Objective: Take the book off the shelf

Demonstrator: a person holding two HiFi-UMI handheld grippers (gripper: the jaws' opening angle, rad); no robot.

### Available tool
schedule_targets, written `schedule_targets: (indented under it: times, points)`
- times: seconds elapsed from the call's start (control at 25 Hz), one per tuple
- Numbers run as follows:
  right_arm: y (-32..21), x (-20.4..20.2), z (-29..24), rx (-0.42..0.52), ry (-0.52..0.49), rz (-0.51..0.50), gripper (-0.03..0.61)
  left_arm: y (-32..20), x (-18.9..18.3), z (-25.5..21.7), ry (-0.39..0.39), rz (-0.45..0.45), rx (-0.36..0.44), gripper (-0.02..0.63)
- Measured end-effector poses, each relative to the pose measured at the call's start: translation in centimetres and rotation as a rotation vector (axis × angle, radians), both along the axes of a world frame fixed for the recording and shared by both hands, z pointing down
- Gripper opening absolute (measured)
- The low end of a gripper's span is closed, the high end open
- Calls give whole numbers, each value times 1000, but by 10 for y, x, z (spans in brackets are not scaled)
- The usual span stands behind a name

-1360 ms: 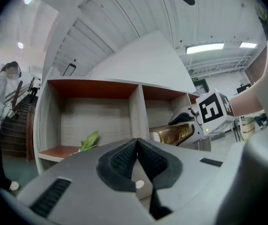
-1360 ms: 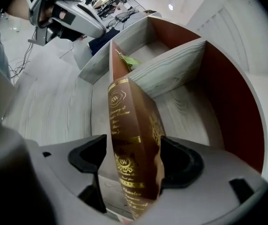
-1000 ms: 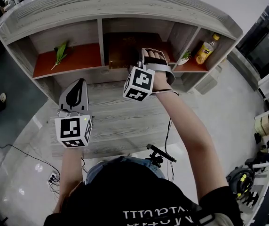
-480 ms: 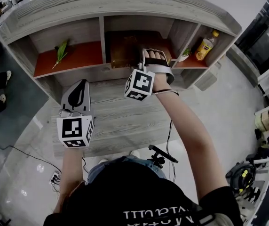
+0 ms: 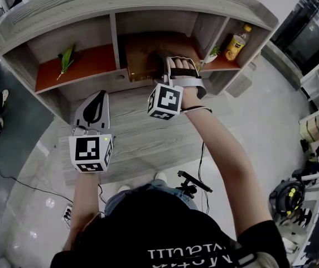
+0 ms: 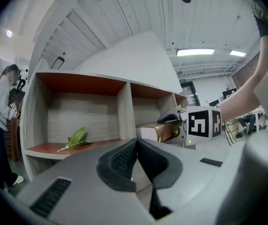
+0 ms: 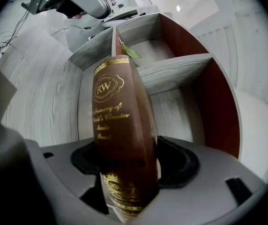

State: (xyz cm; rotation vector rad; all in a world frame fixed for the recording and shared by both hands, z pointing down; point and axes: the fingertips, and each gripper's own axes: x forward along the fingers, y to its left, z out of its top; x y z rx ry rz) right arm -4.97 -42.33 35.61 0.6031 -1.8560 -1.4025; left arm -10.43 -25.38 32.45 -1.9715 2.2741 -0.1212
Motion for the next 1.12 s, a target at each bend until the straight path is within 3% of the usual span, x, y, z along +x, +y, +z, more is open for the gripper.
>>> schedule_targets:
  times: [1.12]
  points:
    - [49, 43, -10, 57, 1, 76, 259, 1, 25, -4, 9, 157, 26, 12]
